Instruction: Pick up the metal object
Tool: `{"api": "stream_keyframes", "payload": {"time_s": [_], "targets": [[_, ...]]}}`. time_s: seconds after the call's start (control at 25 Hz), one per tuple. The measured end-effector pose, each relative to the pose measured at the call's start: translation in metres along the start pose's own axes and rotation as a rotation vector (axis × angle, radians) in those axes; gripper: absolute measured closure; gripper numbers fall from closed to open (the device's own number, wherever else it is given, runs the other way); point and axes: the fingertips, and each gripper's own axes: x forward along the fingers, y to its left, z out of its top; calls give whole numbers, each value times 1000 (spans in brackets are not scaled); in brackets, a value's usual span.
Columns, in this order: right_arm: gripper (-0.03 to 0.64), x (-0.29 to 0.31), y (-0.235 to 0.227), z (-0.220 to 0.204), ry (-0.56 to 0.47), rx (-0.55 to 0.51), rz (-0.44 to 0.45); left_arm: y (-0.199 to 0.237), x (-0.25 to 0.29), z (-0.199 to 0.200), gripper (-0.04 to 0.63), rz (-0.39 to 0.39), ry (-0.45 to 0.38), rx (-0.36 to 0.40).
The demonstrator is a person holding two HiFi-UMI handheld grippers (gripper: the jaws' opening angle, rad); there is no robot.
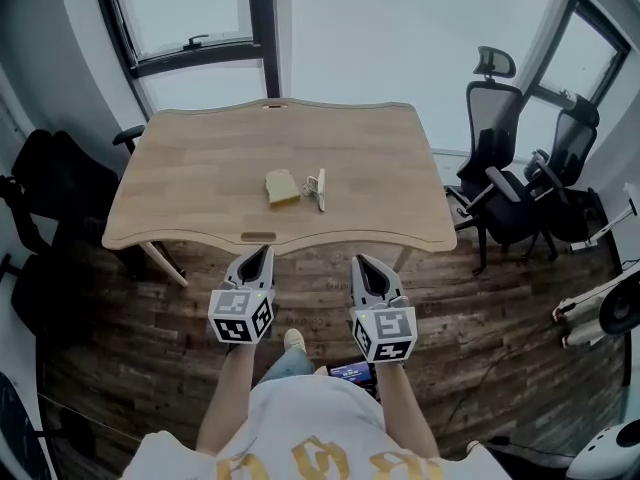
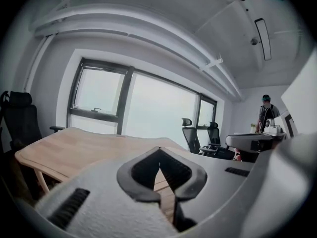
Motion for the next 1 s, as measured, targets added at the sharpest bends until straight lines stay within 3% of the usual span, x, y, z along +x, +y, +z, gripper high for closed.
{"api": "stream_keyframes", "payload": {"time_s": [0.24, 0.44, 0.6, 0.72, 0.84, 1.0], "targets": [[606, 20, -11, -4, 22, -39, -11, 8, 24, -2, 577, -2, 18, -12], [606, 56, -29, -6, 38, -47, -5, 15, 65, -8, 577, -27, 38, -66], [606, 102, -43, -9, 80, -14, 21, 20, 111, -2, 577, -148, 45, -202], [606, 141, -53, -10, 104, 20, 36, 37, 150, 6, 577, -177, 44, -255], [606, 177, -60, -10, 123, 4, 51, 48, 188, 7, 577, -222, 97, -242], [606, 223, -66, -14, 156, -24, 47, 70, 229, 8, 577, -222, 139, -150]]}}
